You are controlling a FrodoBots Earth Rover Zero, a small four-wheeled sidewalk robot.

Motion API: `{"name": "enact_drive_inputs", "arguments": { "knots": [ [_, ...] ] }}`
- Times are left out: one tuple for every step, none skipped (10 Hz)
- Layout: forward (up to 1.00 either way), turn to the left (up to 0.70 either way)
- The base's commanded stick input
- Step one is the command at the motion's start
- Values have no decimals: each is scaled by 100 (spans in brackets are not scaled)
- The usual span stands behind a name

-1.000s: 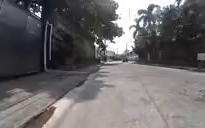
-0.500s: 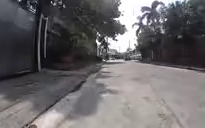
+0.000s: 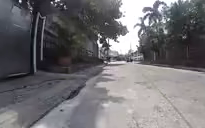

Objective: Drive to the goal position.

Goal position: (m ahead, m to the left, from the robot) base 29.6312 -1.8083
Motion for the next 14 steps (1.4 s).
{"name": "enact_drive_inputs", "arguments": {
  "knots": [
    [100, -40],
    [100, -38],
    [100, -39],
    [100, -37],
    [100, -17],
    [100, 0],
    [100, 0],
    [100, 0],
    [100, 0],
    [100, 0],
    [100, 0],
    [100, 0],
    [100, 0],
    [100, 0]
  ]
}}
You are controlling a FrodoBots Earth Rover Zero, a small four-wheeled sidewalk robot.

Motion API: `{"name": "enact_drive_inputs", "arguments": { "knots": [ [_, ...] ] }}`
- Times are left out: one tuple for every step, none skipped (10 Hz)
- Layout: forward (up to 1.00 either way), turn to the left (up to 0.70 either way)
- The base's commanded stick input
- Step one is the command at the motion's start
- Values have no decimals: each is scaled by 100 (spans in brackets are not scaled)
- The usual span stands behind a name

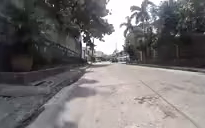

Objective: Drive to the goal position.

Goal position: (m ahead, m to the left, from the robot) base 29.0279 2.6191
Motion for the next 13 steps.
{"name": "enact_drive_inputs", "arguments": {
  "knots": [
    [100, 0],
    [100, 0],
    [100, 0],
    [100, 0],
    [100, -1],
    [100, -2],
    [100, -2],
    [100, -2],
    [100, -2],
    [100, -2],
    [100, -2],
    [100, -1],
    [100, 0]
  ]
}}
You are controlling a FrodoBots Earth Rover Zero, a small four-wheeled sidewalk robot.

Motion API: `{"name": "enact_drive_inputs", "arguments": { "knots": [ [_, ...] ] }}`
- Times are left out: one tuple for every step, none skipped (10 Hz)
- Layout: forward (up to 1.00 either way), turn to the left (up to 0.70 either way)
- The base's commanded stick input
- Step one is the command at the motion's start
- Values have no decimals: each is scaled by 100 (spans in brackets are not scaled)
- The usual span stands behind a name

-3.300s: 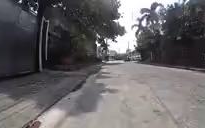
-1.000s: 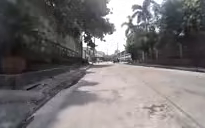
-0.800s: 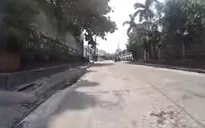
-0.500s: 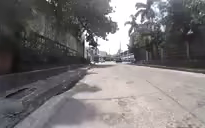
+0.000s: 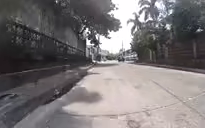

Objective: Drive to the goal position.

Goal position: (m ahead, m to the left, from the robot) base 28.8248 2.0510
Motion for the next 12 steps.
{"name": "enact_drive_inputs", "arguments": {
  "knots": [
    [100, 0],
    [100, 0],
    [100, 0],
    [100, 0],
    [100, 0],
    [100, 0],
    [100, 0],
    [100, 0],
    [100, 0],
    [100, 0],
    [100, 0],
    [100, 0]
  ]
}}
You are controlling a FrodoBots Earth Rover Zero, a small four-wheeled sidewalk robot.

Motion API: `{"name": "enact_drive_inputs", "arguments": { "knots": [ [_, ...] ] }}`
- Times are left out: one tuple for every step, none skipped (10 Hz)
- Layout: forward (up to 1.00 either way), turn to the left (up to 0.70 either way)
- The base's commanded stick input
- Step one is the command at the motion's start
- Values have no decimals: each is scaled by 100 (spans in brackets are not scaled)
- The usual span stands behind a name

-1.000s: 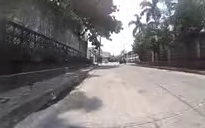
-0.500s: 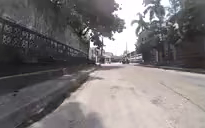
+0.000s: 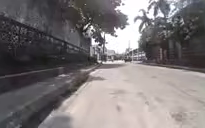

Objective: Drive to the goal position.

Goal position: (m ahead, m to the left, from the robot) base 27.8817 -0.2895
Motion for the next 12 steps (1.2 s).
{"name": "enact_drive_inputs", "arguments": {
  "knots": [
    [100, 0],
    [100, 0],
    [100, 0],
    [100, 0],
    [100, 0],
    [100, 0],
    [100, 0],
    [100, 0],
    [100, -3],
    [100, -24],
    [100, -40],
    [100, -40]
  ]
}}
